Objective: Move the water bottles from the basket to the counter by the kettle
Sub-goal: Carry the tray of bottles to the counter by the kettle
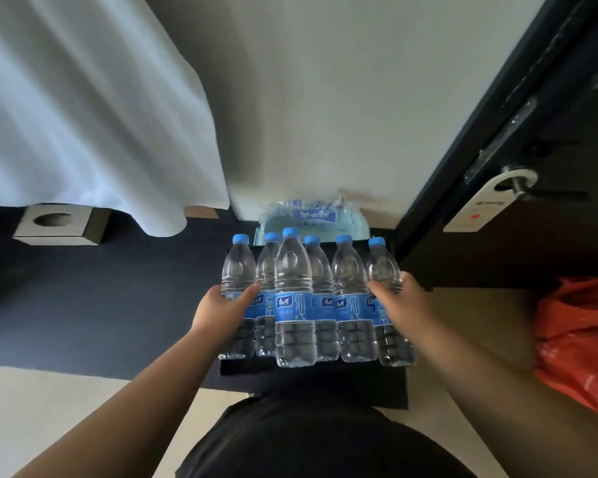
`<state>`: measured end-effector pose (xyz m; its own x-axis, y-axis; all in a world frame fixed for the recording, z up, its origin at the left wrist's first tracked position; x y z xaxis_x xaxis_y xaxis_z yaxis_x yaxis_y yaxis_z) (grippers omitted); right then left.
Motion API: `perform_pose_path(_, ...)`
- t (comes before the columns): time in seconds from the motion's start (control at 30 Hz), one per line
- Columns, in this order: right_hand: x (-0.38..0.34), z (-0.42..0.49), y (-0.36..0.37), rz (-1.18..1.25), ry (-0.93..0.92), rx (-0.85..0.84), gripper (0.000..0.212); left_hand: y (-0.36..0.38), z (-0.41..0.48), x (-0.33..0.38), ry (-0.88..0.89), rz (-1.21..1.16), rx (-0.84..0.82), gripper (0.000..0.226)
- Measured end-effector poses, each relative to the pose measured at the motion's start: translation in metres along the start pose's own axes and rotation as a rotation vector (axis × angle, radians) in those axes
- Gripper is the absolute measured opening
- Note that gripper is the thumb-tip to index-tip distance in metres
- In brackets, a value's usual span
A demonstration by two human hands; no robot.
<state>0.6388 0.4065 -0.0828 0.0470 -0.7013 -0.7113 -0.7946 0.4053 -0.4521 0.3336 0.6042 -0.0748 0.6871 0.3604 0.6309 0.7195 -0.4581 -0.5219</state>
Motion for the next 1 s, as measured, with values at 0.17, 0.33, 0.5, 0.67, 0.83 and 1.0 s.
perform_pose_path(0.17,-0.036,-0.004,-0.012,-0.107,-0.114,0.029,0.036,-0.019,-0.023,0.000,-0.021,-0.117,0.045,0.060)
perform_pose_path(0.33,-0.073,-0.006,-0.004,-0.154,-0.242,-0.045,0.036,-0.040,-0.050,-0.009,-0.008,-0.206,0.130,0.055)
perform_pose_path(0.5,-0.087,-0.013,0.023,-0.247,-0.282,-0.126,0.061,-0.070,-0.080,-0.033,-0.023,-0.287,0.193,0.054)
perform_pose_path(0.67,-0.110,-0.036,0.060,-0.245,-0.342,-0.234,0.055,-0.104,-0.100,-0.064,-0.035,-0.370,0.243,0.053)
perform_pose_path(0.83,-0.138,-0.064,0.102,-0.270,-0.397,-0.271,0.052,-0.141,-0.113,-0.098,-0.048,-0.481,0.264,0.047)
perform_pose_path(1.0,-0.164,-0.088,0.162,-0.322,-0.428,-0.316,0.045,-0.188,-0.128,-0.136,-0.051,-0.512,0.318,0.034)
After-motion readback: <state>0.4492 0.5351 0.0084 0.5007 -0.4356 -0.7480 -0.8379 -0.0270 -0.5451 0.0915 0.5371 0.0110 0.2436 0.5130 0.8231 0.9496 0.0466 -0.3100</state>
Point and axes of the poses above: each hand's wrist, its own z-axis towards the middle knuckle, its own y-axis out of the palm, x = y × z, the point moved 5 cm from there along z, towards the middle knuckle, and after that the axes turned 4 degrees about -z, right-handed, at the moved point
